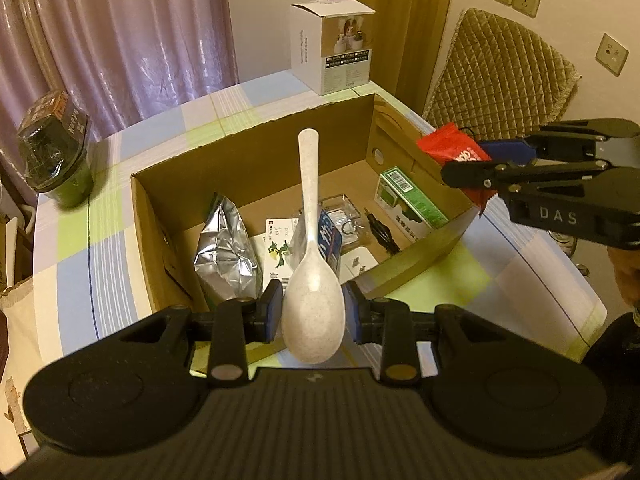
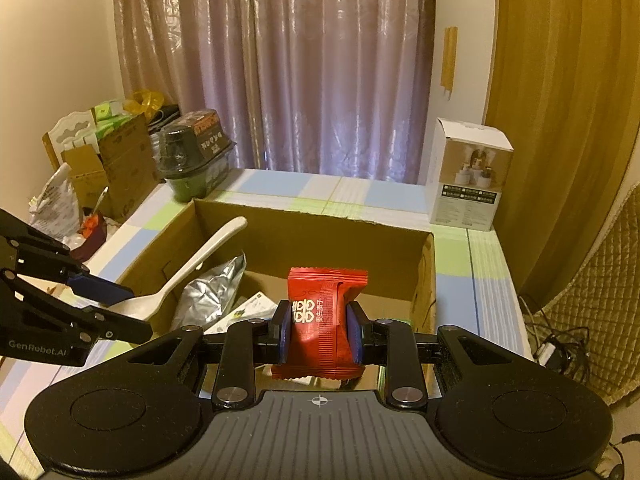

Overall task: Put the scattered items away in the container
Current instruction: 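Open left tool to drop spoon while right tool drops candy packet into box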

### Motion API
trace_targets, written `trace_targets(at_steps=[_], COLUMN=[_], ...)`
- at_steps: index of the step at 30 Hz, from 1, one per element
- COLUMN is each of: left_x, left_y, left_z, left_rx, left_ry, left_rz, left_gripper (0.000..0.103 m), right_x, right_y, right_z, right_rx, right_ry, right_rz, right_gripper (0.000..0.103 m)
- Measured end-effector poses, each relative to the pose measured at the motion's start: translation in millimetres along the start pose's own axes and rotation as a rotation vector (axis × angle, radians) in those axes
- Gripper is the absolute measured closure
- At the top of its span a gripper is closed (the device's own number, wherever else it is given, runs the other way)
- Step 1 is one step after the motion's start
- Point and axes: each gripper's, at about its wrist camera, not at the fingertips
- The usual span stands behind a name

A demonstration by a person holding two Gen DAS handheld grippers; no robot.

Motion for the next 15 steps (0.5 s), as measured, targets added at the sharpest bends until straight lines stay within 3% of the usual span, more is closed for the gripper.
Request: trace_targets(at_steps=[15], left_x=[32.3], left_y=[-33.5], left_z=[-18.6], left_rx=[-0.068], left_ry=[-0.016], left_rz=[-0.019], left_gripper=[0.076], right_x=[33.9], right_y=[15.7], right_z=[-21.2], right_rx=[-0.002], right_ry=[-0.004], right_rz=[-0.001], right_gripper=[0.072])
Point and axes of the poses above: each gripper's, at about its wrist camera, not at the fingertips, and x roughly the way its jaws point, y to its right, z to its underside, and after that the axes turned 7 degrees about -z, right-handed
